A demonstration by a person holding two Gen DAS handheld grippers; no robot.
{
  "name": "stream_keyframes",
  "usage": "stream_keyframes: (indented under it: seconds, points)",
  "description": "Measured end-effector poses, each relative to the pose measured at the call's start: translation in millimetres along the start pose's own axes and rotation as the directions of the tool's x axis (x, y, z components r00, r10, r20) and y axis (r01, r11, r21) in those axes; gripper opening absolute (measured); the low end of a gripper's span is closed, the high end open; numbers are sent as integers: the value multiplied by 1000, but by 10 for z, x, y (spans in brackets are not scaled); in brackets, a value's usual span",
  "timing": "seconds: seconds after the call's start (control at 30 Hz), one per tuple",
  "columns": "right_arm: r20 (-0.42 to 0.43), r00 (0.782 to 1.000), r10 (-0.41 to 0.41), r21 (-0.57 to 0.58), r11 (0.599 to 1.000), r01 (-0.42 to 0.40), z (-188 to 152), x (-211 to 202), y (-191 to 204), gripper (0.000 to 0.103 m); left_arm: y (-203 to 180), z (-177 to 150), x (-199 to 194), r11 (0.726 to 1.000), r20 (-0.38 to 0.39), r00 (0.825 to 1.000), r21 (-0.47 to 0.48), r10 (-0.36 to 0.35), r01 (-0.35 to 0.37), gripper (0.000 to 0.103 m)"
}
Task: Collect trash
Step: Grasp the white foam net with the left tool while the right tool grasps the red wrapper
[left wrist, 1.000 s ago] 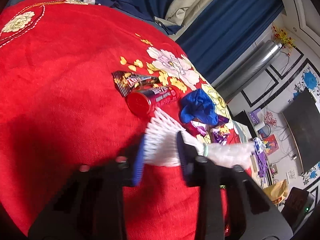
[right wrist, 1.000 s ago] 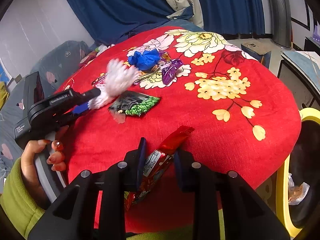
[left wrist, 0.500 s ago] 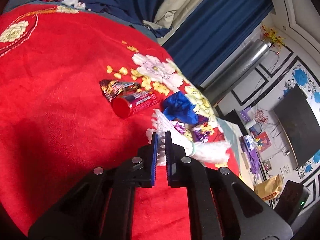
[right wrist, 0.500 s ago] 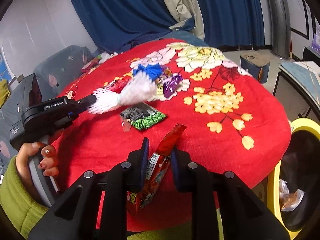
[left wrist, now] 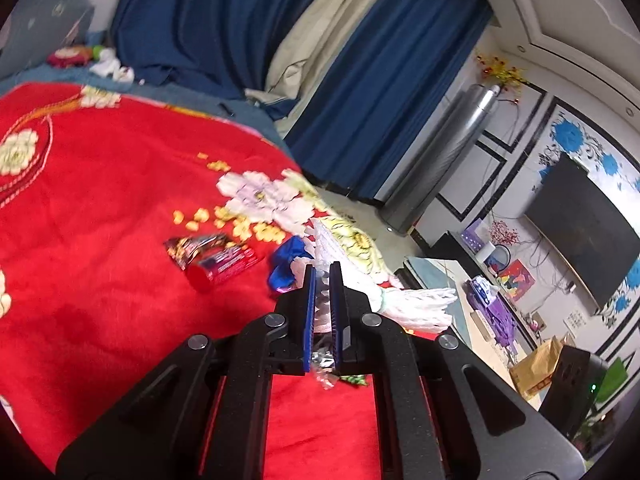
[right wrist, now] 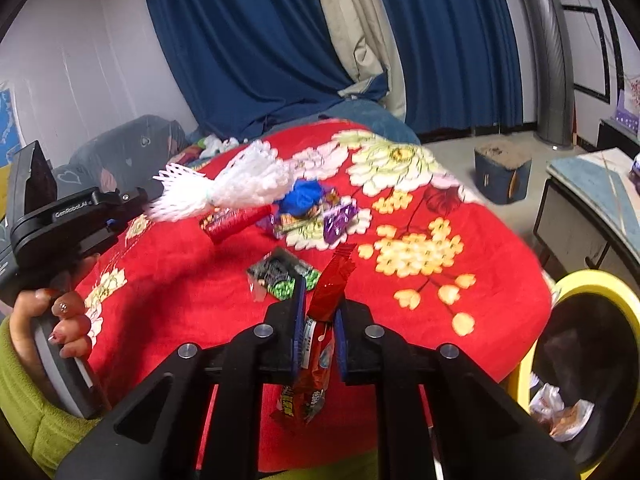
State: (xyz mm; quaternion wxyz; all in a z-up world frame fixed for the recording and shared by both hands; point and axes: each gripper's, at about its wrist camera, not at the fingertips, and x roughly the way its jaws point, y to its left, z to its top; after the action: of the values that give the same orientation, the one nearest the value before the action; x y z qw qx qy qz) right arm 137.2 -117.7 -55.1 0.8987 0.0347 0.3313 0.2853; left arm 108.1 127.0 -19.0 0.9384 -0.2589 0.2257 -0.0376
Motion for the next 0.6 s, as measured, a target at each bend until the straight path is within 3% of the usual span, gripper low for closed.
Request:
stream_keyframes:
  seconds: [0.6]
  points:
    - [145, 984, -100, 69, 993, 91, 222, -452, -396, 11, -537, -107, -118, 983, 25, 998, 177, -56, 51, 3]
